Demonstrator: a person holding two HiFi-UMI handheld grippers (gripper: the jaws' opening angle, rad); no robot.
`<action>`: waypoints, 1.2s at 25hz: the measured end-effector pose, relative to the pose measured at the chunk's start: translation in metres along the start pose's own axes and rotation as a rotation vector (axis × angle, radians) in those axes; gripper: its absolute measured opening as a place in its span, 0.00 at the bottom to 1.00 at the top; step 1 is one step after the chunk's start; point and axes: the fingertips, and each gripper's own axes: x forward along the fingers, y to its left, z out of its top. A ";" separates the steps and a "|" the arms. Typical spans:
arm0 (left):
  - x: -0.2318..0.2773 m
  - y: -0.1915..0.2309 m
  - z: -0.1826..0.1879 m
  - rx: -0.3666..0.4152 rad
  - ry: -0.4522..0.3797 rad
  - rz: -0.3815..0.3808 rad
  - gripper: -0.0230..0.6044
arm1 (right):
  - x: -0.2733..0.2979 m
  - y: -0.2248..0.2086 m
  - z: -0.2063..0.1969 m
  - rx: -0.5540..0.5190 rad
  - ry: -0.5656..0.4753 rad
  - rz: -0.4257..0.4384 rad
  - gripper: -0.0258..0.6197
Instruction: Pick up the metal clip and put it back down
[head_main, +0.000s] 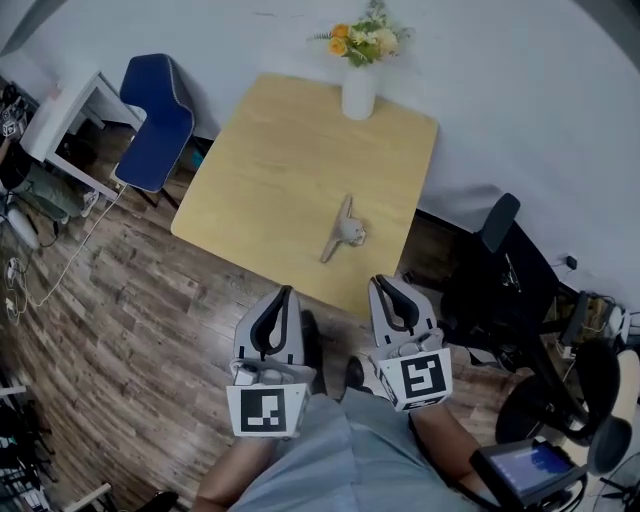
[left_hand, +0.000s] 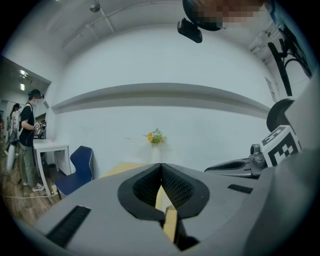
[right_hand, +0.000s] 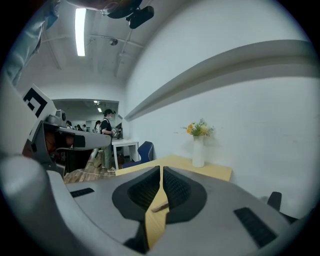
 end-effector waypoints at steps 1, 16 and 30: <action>0.010 0.008 0.004 0.003 -0.006 -0.014 0.07 | 0.012 -0.003 0.004 0.006 -0.003 -0.016 0.12; 0.115 0.088 0.074 0.089 -0.074 -0.139 0.07 | 0.091 -0.053 0.067 0.074 -0.065 -0.244 0.12; 0.224 0.069 -0.025 0.031 0.192 -0.184 0.07 | 0.168 -0.108 -0.023 0.216 0.117 -0.161 0.12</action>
